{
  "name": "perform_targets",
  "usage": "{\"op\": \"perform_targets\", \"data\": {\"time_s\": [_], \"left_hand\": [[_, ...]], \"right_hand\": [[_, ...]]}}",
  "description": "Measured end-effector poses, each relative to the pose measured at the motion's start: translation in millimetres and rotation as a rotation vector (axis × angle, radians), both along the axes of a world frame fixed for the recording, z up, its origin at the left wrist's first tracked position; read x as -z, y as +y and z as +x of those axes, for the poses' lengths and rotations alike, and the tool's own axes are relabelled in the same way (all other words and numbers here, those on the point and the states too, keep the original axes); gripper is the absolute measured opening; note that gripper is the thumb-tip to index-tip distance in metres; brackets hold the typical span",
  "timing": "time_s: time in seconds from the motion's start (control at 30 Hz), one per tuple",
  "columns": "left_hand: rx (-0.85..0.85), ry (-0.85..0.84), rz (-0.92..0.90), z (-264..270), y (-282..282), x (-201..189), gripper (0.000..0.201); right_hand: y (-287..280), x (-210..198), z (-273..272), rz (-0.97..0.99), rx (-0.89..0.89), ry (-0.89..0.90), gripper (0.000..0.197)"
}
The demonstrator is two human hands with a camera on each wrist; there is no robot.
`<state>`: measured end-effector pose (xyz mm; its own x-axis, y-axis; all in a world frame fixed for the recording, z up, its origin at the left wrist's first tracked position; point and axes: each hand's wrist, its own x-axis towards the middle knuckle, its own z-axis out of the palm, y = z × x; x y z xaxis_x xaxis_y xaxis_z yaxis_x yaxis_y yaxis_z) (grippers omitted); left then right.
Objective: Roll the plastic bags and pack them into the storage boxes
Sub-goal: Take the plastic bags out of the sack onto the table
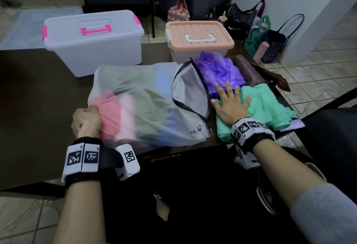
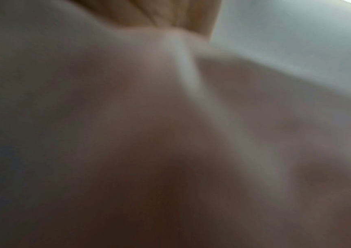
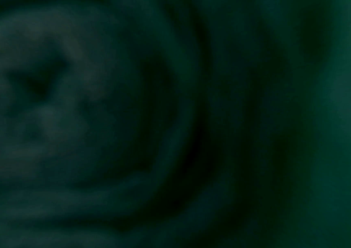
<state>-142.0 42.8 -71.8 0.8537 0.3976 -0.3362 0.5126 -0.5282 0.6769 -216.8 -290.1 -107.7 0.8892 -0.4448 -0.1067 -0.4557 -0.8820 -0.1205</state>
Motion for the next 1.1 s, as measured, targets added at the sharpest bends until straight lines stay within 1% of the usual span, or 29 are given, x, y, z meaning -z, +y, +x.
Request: {"op": "perform_targets", "data": {"time_s": [0.07,0.1,0.2,0.3,0.37,0.43,0.5,0.57,0.77,0.8,0.87,0.93,1.03,1.1], "left_hand": [[-0.012,-0.050,0.033,1.4,-0.6,1.3,0.033],[-0.024,-0.059,0.047,1.4,-2.8,-0.2,0.033],[-0.037,-0.024,0.055,3.1,-12.6,-6.6,0.037],[-0.079,0.009,0.025,8.0,-17.2,-7.5,0.044],[-0.082,0.010,-0.013,9.9,-15.9,-4.2,0.048],[-0.092,-0.020,-0.033,10.2,-12.5,-0.2,0.046],[-0.116,-0.086,-0.053,8.5,-9.8,1.2,0.037],[-0.096,-0.188,-0.068,5.4,-11.4,-1.4,0.027],[0.047,-0.483,-0.127,-0.7,-30.0,-24.2,0.024],[0.069,-0.526,-0.136,-1.5,-35.2,-30.2,0.025],[0.118,-0.597,-0.159,-4.3,-47.9,-43.9,0.034],[0.128,-0.615,-0.214,-6.6,-63.5,-57.8,0.041],[0.102,-0.623,-0.397,-5.0,-87.2,-75.1,0.043],[0.102,-0.646,-0.505,-3.5,-102.2,-86.5,0.043]], "right_hand": [[0.4,0.6,1.0,0.005,0.007,-0.016,0.056],[0.6,1.0,1.2,0.009,0.010,-0.025,0.055],[3.5,0.9,1.8,0.014,0.020,-0.073,0.054],[5.2,0.9,4.1,-0.010,0.009,-0.129,0.054],[3.8,2.4,5.3,-0.024,-0.009,-0.109,0.056],[1.5,3.2,5.5,-0.020,-0.023,-0.073,0.055],[-0.3,3.2,5.4,-0.002,-0.024,-0.056,0.053],[0.4,3.3,5.6,-0.002,-0.024,-0.050,0.052],[3.0,3.6,5.9,-0.018,-0.024,-0.044,0.052],[2.5,3.5,6.1,-0.013,-0.023,-0.042,0.052],[1.7,4.8,6.0,-0.015,-0.025,-0.043,0.052],[1.0,6.0,5.8,-0.030,-0.038,-0.053,0.052],[2.1,1.9,5.6,-0.022,-0.022,-0.017,0.051],[2.4,0.0,4.9,-0.074,-0.022,0.039,0.052]]}}
